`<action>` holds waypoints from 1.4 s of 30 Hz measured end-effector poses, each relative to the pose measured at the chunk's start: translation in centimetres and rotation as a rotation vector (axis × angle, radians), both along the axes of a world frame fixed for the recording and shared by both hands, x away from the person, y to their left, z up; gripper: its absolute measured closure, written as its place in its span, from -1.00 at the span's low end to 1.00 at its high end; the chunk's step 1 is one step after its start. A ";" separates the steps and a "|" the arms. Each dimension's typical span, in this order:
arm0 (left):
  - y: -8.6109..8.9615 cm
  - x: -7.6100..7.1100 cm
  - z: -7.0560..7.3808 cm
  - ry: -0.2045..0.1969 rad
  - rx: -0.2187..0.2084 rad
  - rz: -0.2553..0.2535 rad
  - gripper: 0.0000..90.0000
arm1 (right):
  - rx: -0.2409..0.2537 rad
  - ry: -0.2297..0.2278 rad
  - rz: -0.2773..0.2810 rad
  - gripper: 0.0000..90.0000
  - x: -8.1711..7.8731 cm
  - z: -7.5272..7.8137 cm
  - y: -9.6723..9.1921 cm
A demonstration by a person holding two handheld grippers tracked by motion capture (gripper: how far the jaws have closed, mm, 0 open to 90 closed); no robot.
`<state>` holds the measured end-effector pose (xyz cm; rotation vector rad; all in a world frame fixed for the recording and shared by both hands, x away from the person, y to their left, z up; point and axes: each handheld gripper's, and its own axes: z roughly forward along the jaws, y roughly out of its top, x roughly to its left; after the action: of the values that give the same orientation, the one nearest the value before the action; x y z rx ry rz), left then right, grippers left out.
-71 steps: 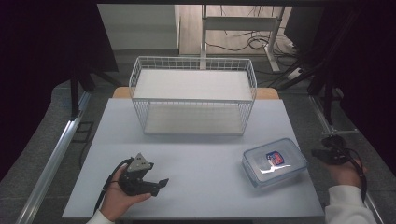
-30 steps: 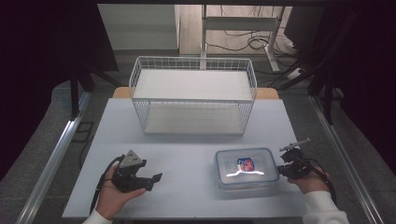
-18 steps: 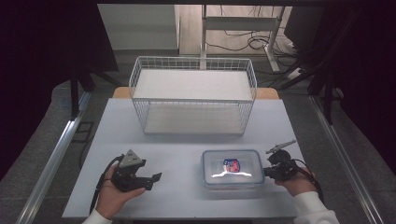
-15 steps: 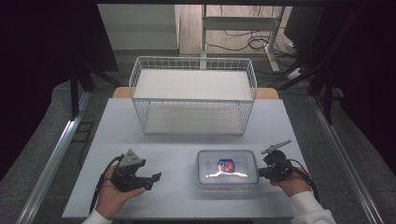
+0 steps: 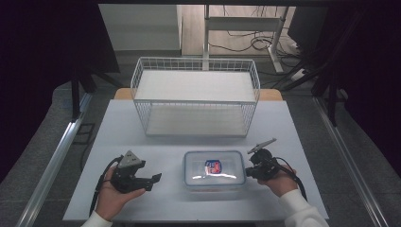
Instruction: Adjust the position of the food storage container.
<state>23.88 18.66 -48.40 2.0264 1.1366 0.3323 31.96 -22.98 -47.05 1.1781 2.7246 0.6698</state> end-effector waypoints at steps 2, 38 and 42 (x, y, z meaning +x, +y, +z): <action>0.0 0.0 0.0 0.000 0.002 0.002 -0.53 | 0.005 -0.002 0.012 0.97 0.2 -0.1 0.6; 0.4 0.0 -0.1 -0.017 0.004 0.019 -0.52 | 0.125 -0.118 -0.017 0.97 -0.5 0.4 1.4; 0.3 -0.1 -0.1 -0.027 0.008 0.022 -0.52 | 0.174 -0.175 -0.050 0.96 -1.4 1.0 -0.5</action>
<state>23.79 18.93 -48.48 2.0120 1.1432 0.3748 30.54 -23.46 -46.03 1.1558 2.5266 0.9705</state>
